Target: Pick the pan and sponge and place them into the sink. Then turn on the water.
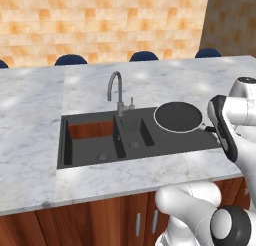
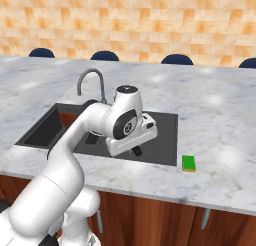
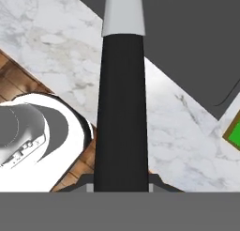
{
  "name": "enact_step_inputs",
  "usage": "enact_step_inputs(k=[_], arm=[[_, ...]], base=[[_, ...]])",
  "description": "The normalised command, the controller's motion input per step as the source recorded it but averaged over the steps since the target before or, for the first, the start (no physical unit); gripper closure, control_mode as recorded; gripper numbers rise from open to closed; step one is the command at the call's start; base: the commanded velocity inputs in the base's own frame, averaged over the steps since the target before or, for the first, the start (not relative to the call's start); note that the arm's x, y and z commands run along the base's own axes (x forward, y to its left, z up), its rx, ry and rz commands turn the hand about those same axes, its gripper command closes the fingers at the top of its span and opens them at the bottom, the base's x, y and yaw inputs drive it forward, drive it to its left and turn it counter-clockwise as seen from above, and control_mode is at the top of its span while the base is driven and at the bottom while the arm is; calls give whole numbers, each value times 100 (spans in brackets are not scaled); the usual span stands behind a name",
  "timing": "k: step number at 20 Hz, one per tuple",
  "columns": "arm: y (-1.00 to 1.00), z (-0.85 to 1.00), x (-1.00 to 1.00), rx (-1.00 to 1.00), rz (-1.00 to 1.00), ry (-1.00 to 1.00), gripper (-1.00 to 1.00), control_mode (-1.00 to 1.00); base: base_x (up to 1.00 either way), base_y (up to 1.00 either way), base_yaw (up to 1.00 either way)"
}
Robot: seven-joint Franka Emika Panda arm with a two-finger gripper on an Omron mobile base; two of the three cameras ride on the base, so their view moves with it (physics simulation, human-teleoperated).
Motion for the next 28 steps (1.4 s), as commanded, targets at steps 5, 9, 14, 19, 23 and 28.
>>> enact_step_inputs(k=[5,9,14,19,23,28], arm=[[52,16,-1,0,-2,-3,100,-100],[50,14,0,0,-2,-2,100,-100],[56,10,0,0,-2,-2,100,-100],[53,11,0,0,0,0,100,-100],[53,8,0,1,0,3,100,-100],[56,3,0,0,0,4,100,-100]], base=[[0,0,0],[0,0,0],[0,0,0],[0,0,0],[0,0,0],[0,0,0]])
